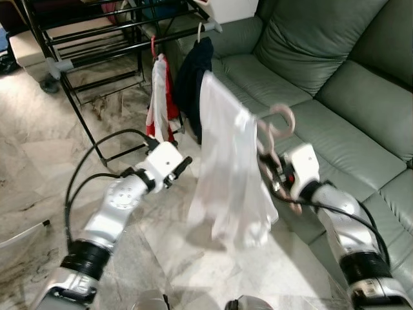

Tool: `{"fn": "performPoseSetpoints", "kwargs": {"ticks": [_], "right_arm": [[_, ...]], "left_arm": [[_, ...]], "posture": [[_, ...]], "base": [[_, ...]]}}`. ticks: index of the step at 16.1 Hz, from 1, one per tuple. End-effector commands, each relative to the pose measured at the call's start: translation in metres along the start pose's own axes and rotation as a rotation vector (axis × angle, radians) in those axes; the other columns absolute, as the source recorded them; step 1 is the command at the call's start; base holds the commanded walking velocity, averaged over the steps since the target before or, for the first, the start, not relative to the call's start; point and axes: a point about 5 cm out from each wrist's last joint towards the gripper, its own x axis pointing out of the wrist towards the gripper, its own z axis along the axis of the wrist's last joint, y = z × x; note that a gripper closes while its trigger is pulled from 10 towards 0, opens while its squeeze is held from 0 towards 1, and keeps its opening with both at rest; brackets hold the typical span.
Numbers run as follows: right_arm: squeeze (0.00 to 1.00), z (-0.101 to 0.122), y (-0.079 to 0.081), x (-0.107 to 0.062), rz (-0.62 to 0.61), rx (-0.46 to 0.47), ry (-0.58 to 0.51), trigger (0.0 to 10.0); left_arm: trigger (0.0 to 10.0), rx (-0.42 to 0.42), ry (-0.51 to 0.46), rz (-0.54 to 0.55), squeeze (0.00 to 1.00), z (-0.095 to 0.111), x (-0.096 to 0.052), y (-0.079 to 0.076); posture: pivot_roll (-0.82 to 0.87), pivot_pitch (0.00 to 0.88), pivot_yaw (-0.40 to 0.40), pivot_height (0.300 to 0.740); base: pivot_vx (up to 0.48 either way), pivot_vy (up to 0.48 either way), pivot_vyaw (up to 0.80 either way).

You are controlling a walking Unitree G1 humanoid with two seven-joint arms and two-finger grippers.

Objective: Hang hanger

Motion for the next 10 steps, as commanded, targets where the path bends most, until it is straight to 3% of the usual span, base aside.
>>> {"fn": "performPoseSetpoints", "kwargs": {"ticks": [1, 3, 5, 6, 7, 10], "right_arm": [[0.00, 0.005, -0.002, -0.005, 0.098, -0.041, -0.010, 10.0], [0.00, -0.003, 0.001, -0.013, 0.186, -0.066, 0.044, 10.0], [0.00, -0.011, 0.007, -0.023, 0.301, -0.069, 0.090, 10.0], [0.00, -0.013, 0.010, -0.026, 0.344, -0.059, 0.103, 10.0], [0.00, -0.016, 0.015, -0.030, 0.411, -0.069, 0.131, 10.0], [0.00, -0.019, 0.019, -0.034, 0.473, -0.081, 0.159, 10.0]], "left_arm": [[10.0, 0.125, -0.036, -0.088, 1.00, 0.001, -0.005, -0.004], [10.0, 0.212, -0.018, -0.175, 1.00, -0.009, -0.009, -0.011], [10.0, 0.246, -0.009, -0.268, 1.00, -0.017, -0.012, -0.017], [10.0, 0.279, -0.009, -0.297, 0.95, -0.018, -0.012, -0.018], [10.0, 0.289, -0.010, -0.310, 0.00, -0.018, -0.011, -0.017], [10.0, 0.322, -0.022, -0.316, 0.00, -0.017, -0.006, -0.014]], "posture": [[0.00, 0.014, -0.033, 0.740], [0.00, 0.013, -0.032, 0.740], [-0.01, 0.009, -0.031, 0.740], [-0.01, 0.008, -0.032, 0.740], [-0.01, 0.006, -0.032, 0.740], [-0.01, 0.002, -0.036, 0.740]], "base": [[0.000, 0.000, 0.00], [0.000, 0.000, 0.00], [0.000, 0.000, 0.00], [0.000, 0.000, 0.00], [0.000, 0.000, 0.00], [0.000, 0.000, 0.00]]}}
